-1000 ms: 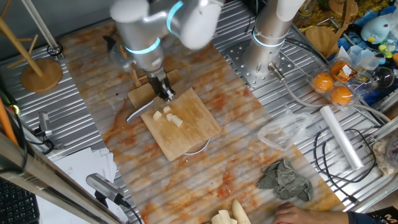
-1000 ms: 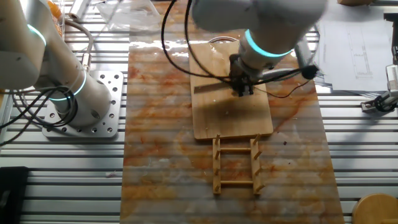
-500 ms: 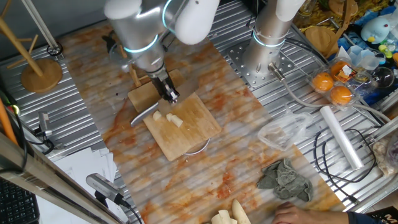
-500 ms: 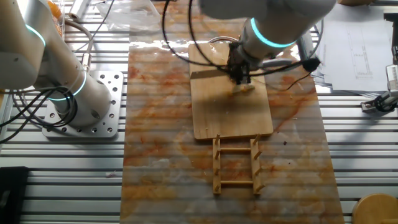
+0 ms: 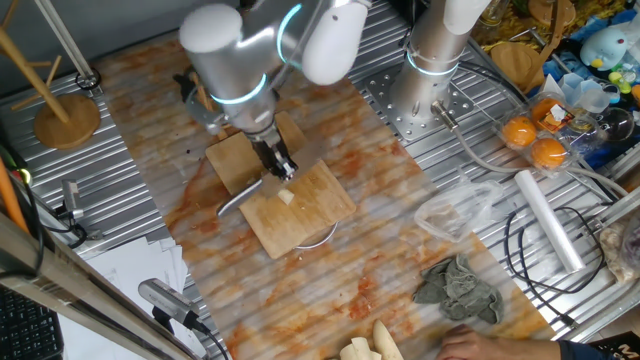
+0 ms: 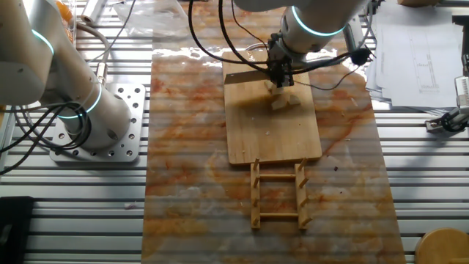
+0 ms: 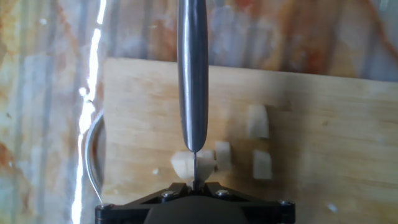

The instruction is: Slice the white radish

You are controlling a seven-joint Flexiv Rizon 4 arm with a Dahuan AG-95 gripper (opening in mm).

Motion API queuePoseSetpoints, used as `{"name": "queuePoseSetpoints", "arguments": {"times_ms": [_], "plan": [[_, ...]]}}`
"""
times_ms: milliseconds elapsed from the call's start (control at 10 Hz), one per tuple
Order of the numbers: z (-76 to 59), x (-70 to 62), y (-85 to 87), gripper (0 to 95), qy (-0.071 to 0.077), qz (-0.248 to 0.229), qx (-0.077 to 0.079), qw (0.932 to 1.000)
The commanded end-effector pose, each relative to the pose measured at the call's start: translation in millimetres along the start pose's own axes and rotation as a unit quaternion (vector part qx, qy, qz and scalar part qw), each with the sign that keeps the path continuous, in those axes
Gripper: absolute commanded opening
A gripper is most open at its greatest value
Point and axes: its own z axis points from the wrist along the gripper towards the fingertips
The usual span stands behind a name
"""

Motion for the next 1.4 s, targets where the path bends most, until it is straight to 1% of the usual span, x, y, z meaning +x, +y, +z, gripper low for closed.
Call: {"name": "queuePoseSetpoints", "arguments": {"times_ms": [100,300,500,600,700,800,900,1100,1400], "plan": [[-2.9,3.7,4.1,0.0,-0.013,0.015,-0.008,0.9998],[-8.9,7.8,9.4,0.0,-0.014,0.025,-0.018,0.9994],[-7.8,7.7,10.9,0.0,-0.011,0.021,-0.015,0.9996],[-5.9,7.0,12.0,0.0,-0.014,0.007,-0.009,0.9998],[-4.0,6.2,13.2,0.0,-0.015,-0.025,-0.006,0.9996],[-3.5,6.2,13.6,0.0,-0.012,-0.043,0.003,0.999],[-3.5,6.3,13.6,0.0,-0.006,-0.081,0.027,0.9963],[-3.5,6.4,13.5,0.0,-0.001,-0.09,0.036,0.9952],[0.0,5.1,10.4,0.0,0.0,-0.093,0.042,0.9948]]}}
